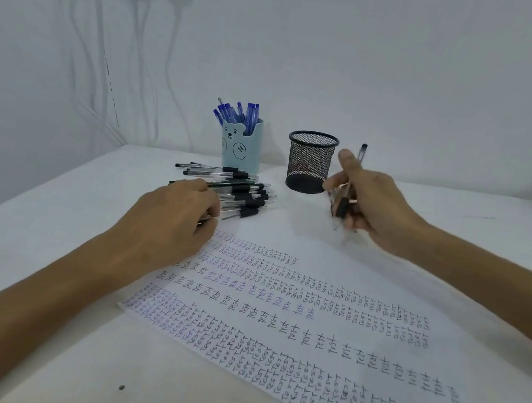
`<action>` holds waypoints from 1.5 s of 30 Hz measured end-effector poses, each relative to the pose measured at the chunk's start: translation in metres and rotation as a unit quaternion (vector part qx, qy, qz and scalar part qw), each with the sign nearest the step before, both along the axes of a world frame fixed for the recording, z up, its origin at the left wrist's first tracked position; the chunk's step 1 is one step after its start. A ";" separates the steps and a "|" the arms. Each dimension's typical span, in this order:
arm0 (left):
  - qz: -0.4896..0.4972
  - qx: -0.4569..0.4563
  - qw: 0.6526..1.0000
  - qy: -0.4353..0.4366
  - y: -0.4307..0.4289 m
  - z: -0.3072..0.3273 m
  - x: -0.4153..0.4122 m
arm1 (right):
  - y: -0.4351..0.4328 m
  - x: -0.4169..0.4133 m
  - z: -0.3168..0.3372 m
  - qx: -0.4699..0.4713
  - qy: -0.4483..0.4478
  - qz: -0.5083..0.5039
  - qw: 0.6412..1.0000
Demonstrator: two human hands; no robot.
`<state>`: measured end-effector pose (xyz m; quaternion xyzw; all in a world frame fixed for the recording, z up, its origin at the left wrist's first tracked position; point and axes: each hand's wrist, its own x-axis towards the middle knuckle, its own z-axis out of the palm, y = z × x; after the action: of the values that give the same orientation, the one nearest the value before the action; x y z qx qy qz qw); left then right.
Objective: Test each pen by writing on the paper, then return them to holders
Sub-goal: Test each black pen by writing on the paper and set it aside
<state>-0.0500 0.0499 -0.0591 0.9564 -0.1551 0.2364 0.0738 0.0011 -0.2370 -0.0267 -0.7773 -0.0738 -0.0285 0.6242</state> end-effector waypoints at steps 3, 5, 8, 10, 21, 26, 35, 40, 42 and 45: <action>-0.009 -0.005 1.000 0.000 0.000 -0.001 0.000 | -0.018 0.029 0.010 -0.221 -0.063 -0.067 0.971; -0.019 -0.011 1.000 -0.001 -0.001 -0.001 -0.001 | -0.028 0.045 0.010 -0.332 -0.081 -0.092 0.935; -0.035 -0.011 0.999 0.000 -0.002 -0.001 0.000 | -0.038 0.061 0.012 -0.427 -0.078 -0.095 0.896; -0.039 -0.006 0.999 -0.001 -0.003 -0.002 0.000 | -0.043 0.068 0.015 -0.483 -0.071 -0.095 0.868; -0.062 -0.019 0.998 -0.020 -0.005 0.000 -0.001 | -0.048 0.082 0.005 -0.525 -0.061 -0.097 0.843; -0.094 -0.063 0.992 -0.049 -0.010 0.001 -0.001 | -0.030 0.063 0.011 -0.550 -0.140 -0.140 0.811; -0.131 -0.108 0.985 -0.025 -0.016 -0.003 -0.001 | 0.032 -0.009 0.002 -0.485 -0.408 0.090 0.768; -0.150 -0.171 0.974 -0.019 -0.024 0.000 -0.008 | 0.055 -0.027 -0.016 -0.506 -0.443 0.142 0.726; -0.154 -0.211 0.965 0.000 -0.026 0.000 -0.010 | 0.056 -0.026 -0.016 -0.497 -0.451 0.126 0.730; -0.165 -0.278 0.946 0.015 -0.025 0.001 -0.013 | 0.048 -0.024 -0.014 -0.483 -0.420 0.084 0.764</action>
<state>-0.0631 0.0252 -0.0579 0.8622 -0.2372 0.2408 0.3773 -0.0234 -0.1888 -0.0412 -0.8770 -0.3976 -0.2596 0.0734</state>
